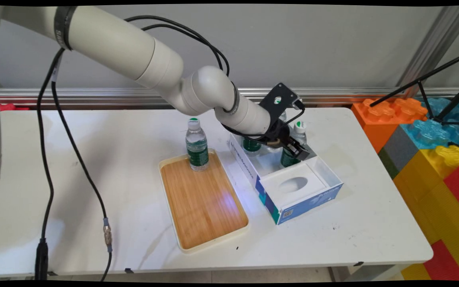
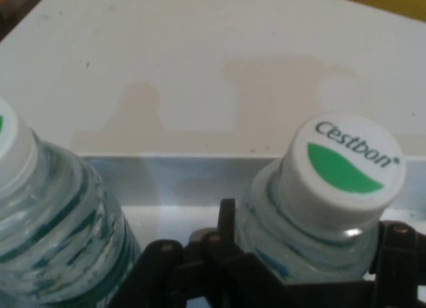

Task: Place the picked object on the tray

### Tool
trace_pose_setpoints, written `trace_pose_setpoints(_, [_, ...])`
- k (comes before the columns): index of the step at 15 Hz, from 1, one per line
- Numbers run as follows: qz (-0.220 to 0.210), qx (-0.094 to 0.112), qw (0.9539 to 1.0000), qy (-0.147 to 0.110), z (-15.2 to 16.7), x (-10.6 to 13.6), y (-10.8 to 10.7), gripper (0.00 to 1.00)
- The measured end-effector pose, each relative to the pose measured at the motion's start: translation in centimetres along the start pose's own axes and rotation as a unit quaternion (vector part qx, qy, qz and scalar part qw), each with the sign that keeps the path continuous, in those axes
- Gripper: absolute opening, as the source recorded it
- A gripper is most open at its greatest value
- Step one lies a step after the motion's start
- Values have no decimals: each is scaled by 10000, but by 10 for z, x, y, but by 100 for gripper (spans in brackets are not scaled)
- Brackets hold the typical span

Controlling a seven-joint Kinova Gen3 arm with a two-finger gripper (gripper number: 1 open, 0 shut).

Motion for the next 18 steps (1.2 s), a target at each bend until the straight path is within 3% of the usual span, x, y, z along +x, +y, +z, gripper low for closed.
trace_pose_setpoints(5, [-25,65,9999,123,-23,26,-1,0])
trace_pose_setpoints(10, [-209,16,9996,185,-69,65,4,0])
trace_pose_setpoints(15, [-391,-133,9991,-27,-135,84,10,0])
trace_pose_setpoints(18, [-381,-289,9987,-177,-178,78,12,0])
